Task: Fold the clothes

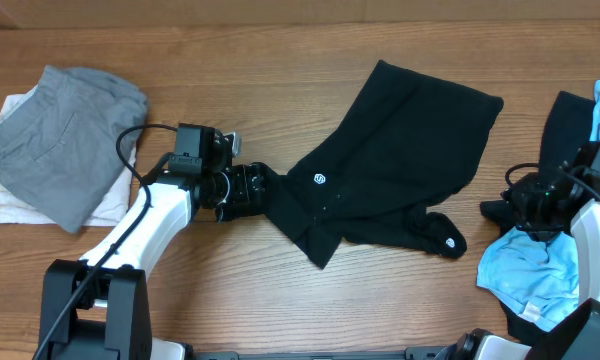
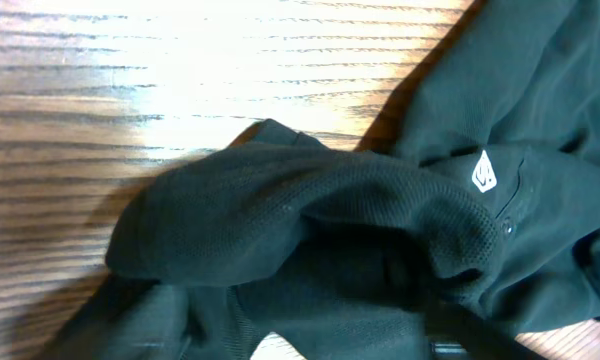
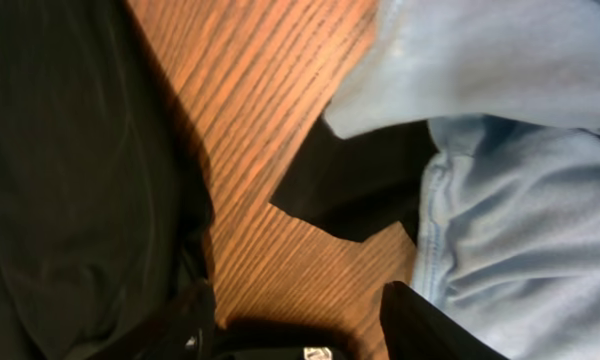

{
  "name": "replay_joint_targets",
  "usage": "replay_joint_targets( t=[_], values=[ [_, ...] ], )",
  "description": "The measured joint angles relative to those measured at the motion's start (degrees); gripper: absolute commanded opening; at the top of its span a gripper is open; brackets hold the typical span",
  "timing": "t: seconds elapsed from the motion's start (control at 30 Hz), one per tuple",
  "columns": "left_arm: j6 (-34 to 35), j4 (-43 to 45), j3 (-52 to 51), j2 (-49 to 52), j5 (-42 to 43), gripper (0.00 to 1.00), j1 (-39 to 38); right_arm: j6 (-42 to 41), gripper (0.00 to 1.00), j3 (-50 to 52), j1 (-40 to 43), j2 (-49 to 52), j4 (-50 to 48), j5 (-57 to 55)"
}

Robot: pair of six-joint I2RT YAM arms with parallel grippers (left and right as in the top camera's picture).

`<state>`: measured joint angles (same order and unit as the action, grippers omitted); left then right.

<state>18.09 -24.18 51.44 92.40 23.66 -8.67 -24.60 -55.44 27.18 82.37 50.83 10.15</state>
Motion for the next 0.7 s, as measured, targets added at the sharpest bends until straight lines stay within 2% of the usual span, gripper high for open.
replay_joint_targets(
  t=[0.03, 0.27, 0.37, 0.43, 0.57, 0.6, 0.63, 0.67, 0.7],
  values=[
    [-0.17, 0.0, 0.0, 0.0, -0.15, 1.0, 0.0, 0.07, 0.62, 0.0, -0.26, 0.0, -0.02, -0.33],
    [-0.24, 0.96, 0.0, -0.04, -4.7, 0.99, 0.85, 0.46, 0.62, 0.0, -0.33, 0.0, -0.11, -1.75],
    [-0.35, 2.16, 0.0, -0.04, -6.58, 0.77, 1.29, 0.48, 0.63, 0.0, -0.33, 0.0, -0.26, -2.03],
    [-0.96, 2.4, 0.0, -0.04, -7.32, 0.66, 1.29, 0.55, 0.62, 0.0, -0.33, 0.0, -0.26, -2.1],
    [-1.29, 2.58, 0.0, 0.17, -8.35, 0.62, 1.27, 0.61, 0.63, 0.0, -0.33, 0.0, -0.28, -2.14],
    [-1.27, 2.62, 0.0, 0.48, -8.5, 0.54, 1.27, 0.66, 0.63, 0.0, -0.33, 0.0, -0.28, -2.16],
    [-1.11, 2.67, 0.0, 0.98, -8.48, 0.42, 1.27, 0.63, 0.63, 0.0, -0.33, 0.0, -0.26, -2.23],
    [-1.22, 2.86, 0.0, 1.66, -8.46, 0.09, 1.27, 0.61, 0.63, 0.0, -0.33, 0.0, -0.26, -2.27],
    [-1.38, 3.26, 0.0, 2.62, -8.31, 0.04, 1.27, 0.63, 0.63, 0.0, -0.33, 0.0, -0.31, -2.29]
  ],
)
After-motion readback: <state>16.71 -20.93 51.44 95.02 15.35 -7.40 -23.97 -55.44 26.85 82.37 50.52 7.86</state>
